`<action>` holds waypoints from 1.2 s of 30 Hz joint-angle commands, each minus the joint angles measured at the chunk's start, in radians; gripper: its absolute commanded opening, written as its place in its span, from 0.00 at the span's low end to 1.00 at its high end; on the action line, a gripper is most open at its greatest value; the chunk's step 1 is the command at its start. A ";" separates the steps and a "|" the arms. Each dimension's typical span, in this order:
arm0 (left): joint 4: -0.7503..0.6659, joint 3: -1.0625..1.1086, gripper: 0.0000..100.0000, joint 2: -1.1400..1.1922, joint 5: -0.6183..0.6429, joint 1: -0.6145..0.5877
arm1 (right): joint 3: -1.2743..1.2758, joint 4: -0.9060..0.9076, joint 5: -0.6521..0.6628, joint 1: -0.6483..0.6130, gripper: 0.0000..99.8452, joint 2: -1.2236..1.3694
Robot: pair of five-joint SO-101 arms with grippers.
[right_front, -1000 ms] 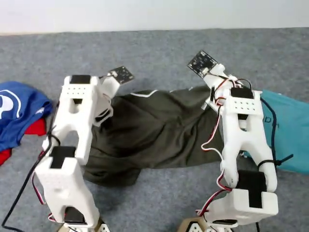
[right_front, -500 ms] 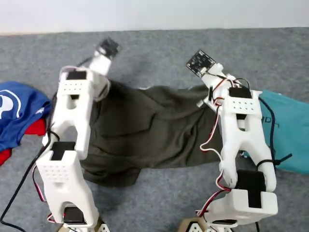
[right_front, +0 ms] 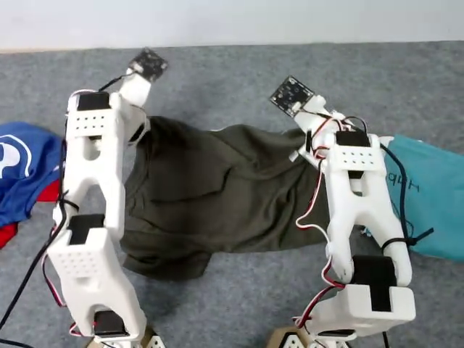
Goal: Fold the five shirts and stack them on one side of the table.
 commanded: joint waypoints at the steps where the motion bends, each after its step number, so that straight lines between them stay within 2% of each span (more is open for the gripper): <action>1: 0.201 -0.030 0.14 -0.078 -0.114 0.023 | -0.078 -0.010 -0.011 0.015 0.01 -0.013; 5: 0.341 -0.030 0.15 -0.026 -0.198 0.028 | -0.075 -0.008 -0.011 0.027 0.01 -0.008; 13: 0.315 -0.038 0.19 0.166 -0.204 0.034 | -0.074 -0.004 -0.055 0.027 0.01 -0.008; 19: 0.307 -0.041 0.19 0.176 -0.201 0.080 | -0.074 0.035 -0.055 0.027 0.01 -0.008; 26: 0.310 -0.171 0.20 0.184 -0.201 0.057 | -0.074 0.035 -0.055 0.027 0.01 -0.015; 36: 0.311 -0.180 0.24 0.281 -0.201 0.048 | -0.074 0.035 -0.055 0.027 0.01 -0.008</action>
